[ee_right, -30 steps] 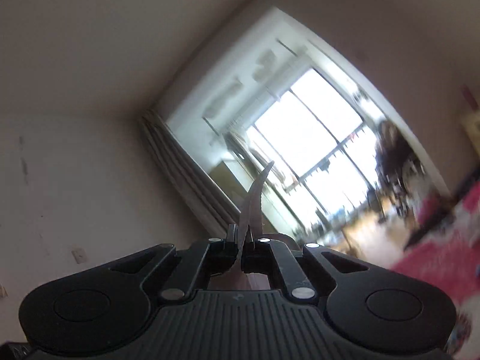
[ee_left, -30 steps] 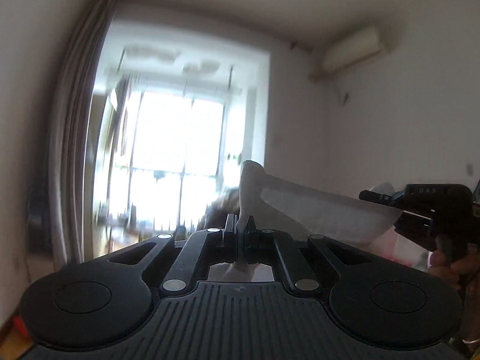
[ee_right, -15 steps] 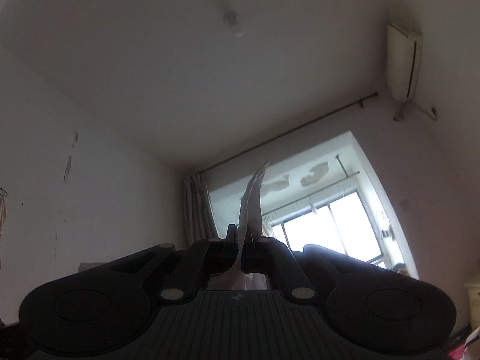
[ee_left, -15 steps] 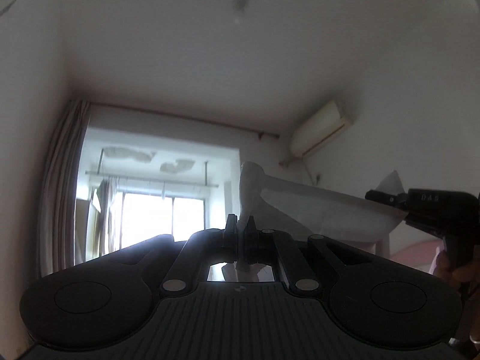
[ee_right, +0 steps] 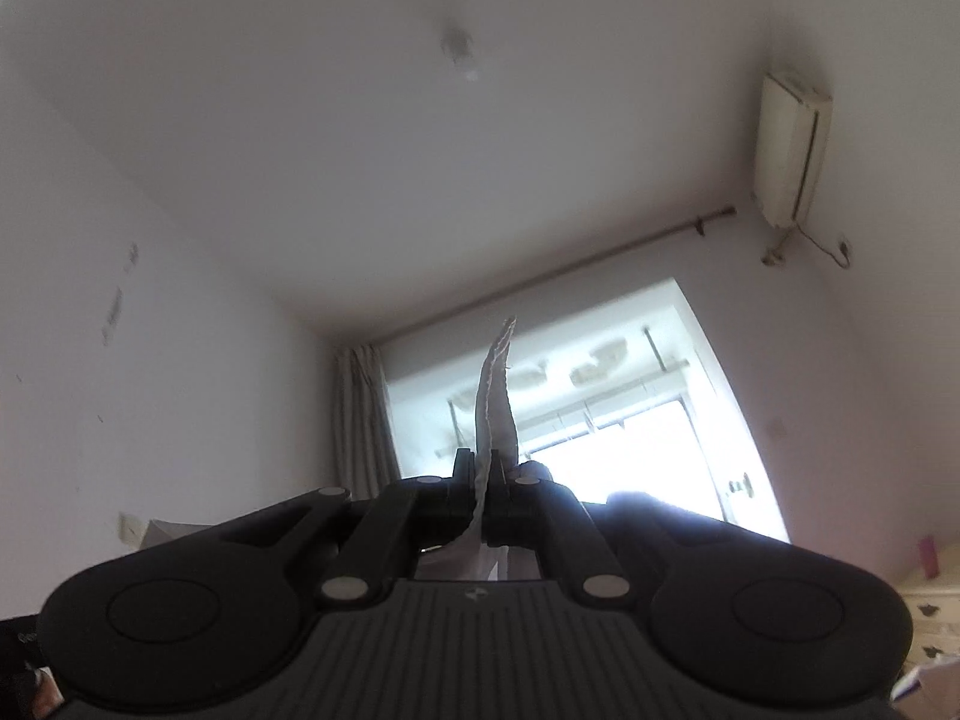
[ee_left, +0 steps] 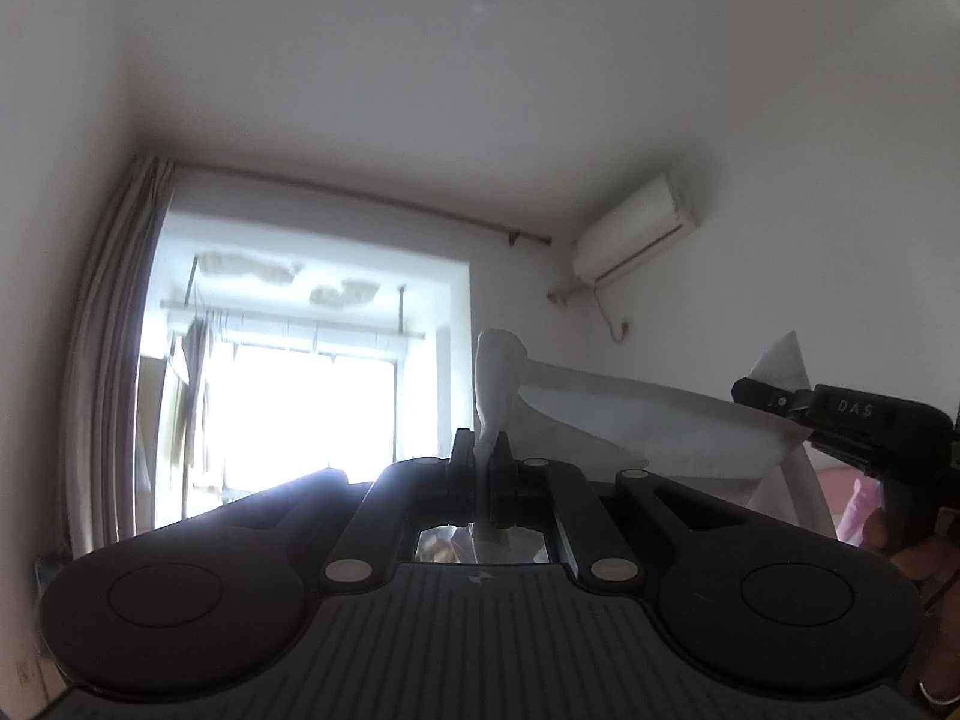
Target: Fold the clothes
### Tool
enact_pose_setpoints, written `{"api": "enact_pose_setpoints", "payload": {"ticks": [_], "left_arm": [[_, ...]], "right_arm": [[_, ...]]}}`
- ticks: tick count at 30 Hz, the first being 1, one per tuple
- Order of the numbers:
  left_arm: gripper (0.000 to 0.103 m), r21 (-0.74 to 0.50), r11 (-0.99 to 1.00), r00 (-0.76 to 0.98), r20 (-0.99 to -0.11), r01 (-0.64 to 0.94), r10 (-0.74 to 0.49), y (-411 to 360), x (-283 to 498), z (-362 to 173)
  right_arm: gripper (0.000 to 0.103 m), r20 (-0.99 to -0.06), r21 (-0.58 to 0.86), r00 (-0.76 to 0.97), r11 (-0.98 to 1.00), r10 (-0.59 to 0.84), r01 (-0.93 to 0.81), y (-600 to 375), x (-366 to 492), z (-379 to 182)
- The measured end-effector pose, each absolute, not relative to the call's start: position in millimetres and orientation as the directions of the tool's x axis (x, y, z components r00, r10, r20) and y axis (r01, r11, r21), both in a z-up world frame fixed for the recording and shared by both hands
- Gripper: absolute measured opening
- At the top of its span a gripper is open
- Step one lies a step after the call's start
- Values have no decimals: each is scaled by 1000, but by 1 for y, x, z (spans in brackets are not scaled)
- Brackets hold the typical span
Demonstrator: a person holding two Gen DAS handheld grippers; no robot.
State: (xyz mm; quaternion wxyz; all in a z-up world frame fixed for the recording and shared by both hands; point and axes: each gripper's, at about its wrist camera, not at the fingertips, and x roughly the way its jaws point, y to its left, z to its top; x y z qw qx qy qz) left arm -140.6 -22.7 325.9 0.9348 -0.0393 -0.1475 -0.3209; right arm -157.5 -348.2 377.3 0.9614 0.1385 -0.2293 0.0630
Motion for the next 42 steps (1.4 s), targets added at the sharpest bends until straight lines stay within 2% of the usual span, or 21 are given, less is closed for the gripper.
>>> {"api": "enact_pose_setpoints", "payload": {"ticks": [6, 15, 18, 24, 29, 30, 31, 32, 33, 36, 37, 39, 42], "left_arm": [[3, -16, 802, 791, 177, 598, -586, -57, -57, 280], [3, -47, 847, 836, -139, 530, -531, -120, 132, 156], [3, -69, 861, 824, -259, 504, -504, -134, 202, 101], [4, -61, 893, 766, -490, 447, -417, -155, 311, -30], [7, -58, 933, 698, -647, 356, -307, -153, 377, -114], [13, -72, 940, 679, -673, 333, -292, -149, 386, -124], [19, -114, 946, 653, -698, 303, -293, -143, 391, -132], [22, -155, 950, 626, -721, 271, -296, -138, 396, -141], [28, -195, 951, 601, -740, 239, -303, -132, 400, -147], [39, -332, 928, 574, -732, 169, -366, -113, 401, -134], [47, -376, 917, 573, -725, 134, -381, -105, 402, -130], [58, -454, 888, 579, -706, 71, -407, -90, 400, -119], [60, -536, 844, 598, -676, 3, -431, -68, 389, -98]], "right_arm": [[2, 339, 253, 940, 961, 23, -115, -365, -80, 350], [2, 57, 246, 997, 968, -55, 40, -392, 140, 242], [2, -72, 227, 995, 970, -69, 84, -390, 218, 181], [2, -358, 206, 932, 967, -65, 146, -366, 320, 12], [6, -594, 375, 800, 908, 79, 189, -377, 377, -124], [7, -637, 384, 765, 899, 93, 210, -382, 389, -144], [14, -671, 392, 734, 892, 109, 226, -384, 397, -161], [20, -695, 406, 708, 881, 123, 245, -387, 401, -172], [39, -716, 420, 685, 869, 139, 263, -392, 405, -180], [56, -693, 497, 696, 822, 185, 277, -418, 402, -154], [64, -682, 517, 706, 809, 193, 279, -424, 399, -143], [69, -659, 551, 722, 789, 211, 272, -432, 386, -125], [74, -625, 593, 743, 765, 241, 251, -442, 361, -100]]}}
